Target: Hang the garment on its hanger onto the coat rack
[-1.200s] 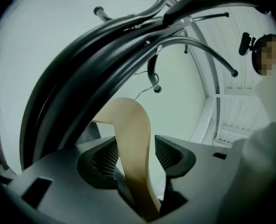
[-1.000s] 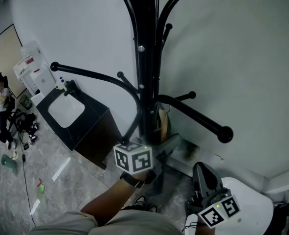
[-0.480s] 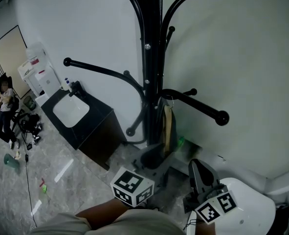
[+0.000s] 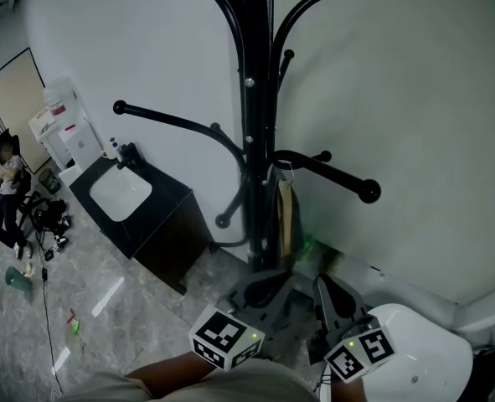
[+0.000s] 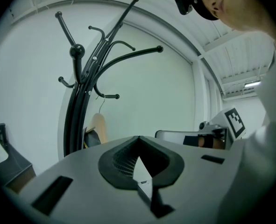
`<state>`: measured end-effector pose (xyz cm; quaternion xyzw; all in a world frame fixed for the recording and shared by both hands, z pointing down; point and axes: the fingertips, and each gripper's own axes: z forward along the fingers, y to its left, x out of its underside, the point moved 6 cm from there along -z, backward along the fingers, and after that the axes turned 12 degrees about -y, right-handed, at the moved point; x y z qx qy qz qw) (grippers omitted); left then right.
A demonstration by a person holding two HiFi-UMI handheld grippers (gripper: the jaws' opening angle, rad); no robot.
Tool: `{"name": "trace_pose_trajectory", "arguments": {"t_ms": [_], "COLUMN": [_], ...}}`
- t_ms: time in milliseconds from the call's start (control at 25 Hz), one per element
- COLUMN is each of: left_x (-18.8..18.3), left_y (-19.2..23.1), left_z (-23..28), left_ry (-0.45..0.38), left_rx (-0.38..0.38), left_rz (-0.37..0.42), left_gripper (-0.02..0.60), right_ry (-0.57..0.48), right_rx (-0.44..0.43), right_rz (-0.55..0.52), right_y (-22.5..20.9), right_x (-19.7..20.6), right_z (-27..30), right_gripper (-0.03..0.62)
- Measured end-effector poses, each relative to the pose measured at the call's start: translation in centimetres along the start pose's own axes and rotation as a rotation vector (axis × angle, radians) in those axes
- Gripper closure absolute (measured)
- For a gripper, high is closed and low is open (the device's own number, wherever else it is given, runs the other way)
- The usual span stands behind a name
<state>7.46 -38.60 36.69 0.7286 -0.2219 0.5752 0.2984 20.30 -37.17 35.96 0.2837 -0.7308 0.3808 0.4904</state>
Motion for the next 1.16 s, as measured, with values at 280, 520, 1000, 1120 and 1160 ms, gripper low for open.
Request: {"name": "trace_pose_trajectory", "arguments": {"t_ms": [280,520,1000,1120,1160], "left_x": [0.01,0.12,0.45,0.61,0.67], "left_y": [-0.42,-0.47,-0.03,0.21,0.29], "left_z": [-0.29,-0.35,-0.53,-0.42,-0.38], "left_ry": [-0.008,-0.008,0.001,0.004,0.005], "left_rx": [-0.001,0.001,0.001,0.003,0.004], "left_rz": [-0.007,-0.017,-0.027,-0.028,-0.029], "left_gripper": [0.577,0.577,0.577,0.577,0.577], "right_ry": [0.009,0.009,0.007,0.009,0.011], "right_rx": [0.005,0.004,0.004,0.005,0.006], "right_rz": [-0.040,-0.041,-0.030,-0.029,-0.028], "right_y": [0.31,0.51,0.69,0.51,0.45], "right_x": [-0.20,-0.19,0.11,0.30,0.37], "right_z": [-0.37,-0.41,0.00,0.23,0.31], "right_gripper": [0.579,0.579,0.579,0.579,0.580]}}
